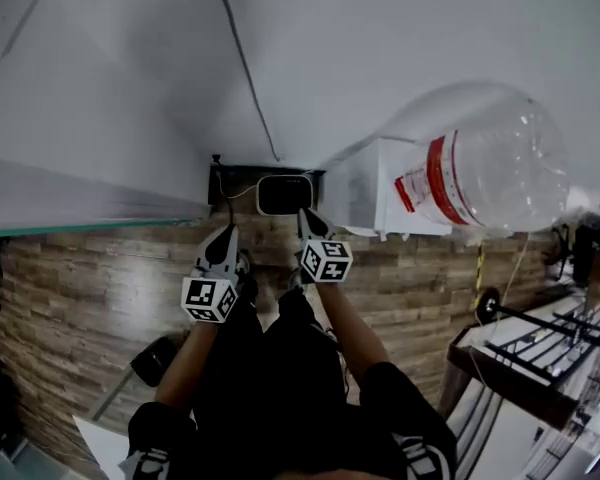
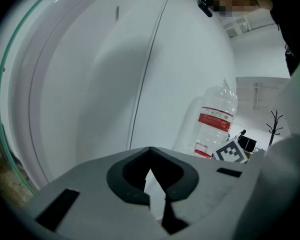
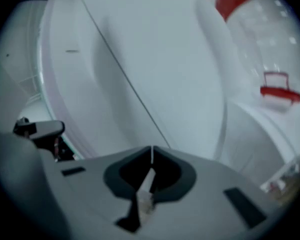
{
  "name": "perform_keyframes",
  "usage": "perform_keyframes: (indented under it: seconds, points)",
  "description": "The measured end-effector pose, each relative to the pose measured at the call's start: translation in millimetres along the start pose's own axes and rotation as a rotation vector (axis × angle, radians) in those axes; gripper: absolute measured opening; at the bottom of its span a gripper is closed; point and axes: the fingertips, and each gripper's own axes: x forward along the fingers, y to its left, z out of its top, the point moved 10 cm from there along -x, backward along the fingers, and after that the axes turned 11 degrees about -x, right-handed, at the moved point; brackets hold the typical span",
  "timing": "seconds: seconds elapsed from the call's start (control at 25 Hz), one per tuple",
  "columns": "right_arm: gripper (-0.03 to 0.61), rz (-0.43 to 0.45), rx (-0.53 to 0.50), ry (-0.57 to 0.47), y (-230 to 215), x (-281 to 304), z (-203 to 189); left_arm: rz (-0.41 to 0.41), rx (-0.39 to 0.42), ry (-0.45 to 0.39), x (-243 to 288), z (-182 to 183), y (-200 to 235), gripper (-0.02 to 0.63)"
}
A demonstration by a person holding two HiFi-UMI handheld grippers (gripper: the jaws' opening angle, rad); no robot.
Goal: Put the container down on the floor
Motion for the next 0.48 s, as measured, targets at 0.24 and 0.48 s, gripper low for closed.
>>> perform_keyframes:
  seconds: [0.24,0.48]
  points:
    - [0.035,-0.028,-0.245,-0.145,20,-60,65,-0.013,0.031,-0.045,-9,17,-29,0.026]
    - [0.032,-0.058,-0.357,-0.267,39,-105,108,-0.010,0.064,-0.062,-11,31,-49,0.026]
